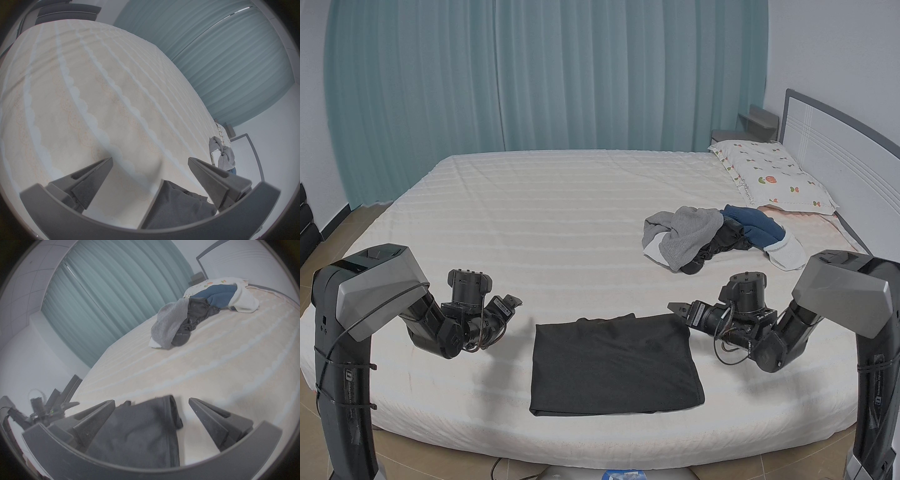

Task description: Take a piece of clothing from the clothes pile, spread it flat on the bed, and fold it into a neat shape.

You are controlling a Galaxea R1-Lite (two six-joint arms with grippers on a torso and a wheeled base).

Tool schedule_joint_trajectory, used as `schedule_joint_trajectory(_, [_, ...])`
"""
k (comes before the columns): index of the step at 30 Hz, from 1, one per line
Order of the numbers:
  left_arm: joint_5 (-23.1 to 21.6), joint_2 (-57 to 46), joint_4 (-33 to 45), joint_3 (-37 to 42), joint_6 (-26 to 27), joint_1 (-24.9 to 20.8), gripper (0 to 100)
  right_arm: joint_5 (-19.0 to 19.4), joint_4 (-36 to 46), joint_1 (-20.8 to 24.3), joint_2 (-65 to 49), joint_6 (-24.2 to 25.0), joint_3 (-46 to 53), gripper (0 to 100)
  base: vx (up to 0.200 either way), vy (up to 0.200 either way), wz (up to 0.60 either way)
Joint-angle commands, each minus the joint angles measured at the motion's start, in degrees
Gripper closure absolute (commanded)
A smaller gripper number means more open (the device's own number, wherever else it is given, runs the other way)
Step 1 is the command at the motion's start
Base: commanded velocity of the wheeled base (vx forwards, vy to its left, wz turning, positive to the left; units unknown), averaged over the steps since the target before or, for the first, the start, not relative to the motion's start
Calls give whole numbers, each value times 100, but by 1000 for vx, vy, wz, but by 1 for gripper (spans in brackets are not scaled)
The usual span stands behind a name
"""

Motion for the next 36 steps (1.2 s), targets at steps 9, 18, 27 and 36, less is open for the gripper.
schedule_joint_trajectory(9, [46,35,-26,-7,4,-14,0,-445,410,-27,1133,14,-1333,0,0,0,0])
schedule_joint_trajectory(18, [46,35,-26,-7,13,-23,0,-480,358,-19,1212,58,-1483,100,0,0,0])
schedule_joint_trajectory(27, [55,43,-35,-7,22,-23,0,-665,349,-106,1300,102,-1729,100,0,0,0])
schedule_joint_trajectory(36, [55,43,-35,-7,39,-23,0,-665,349,-177,1309,120,-1729,100,0,0,0])
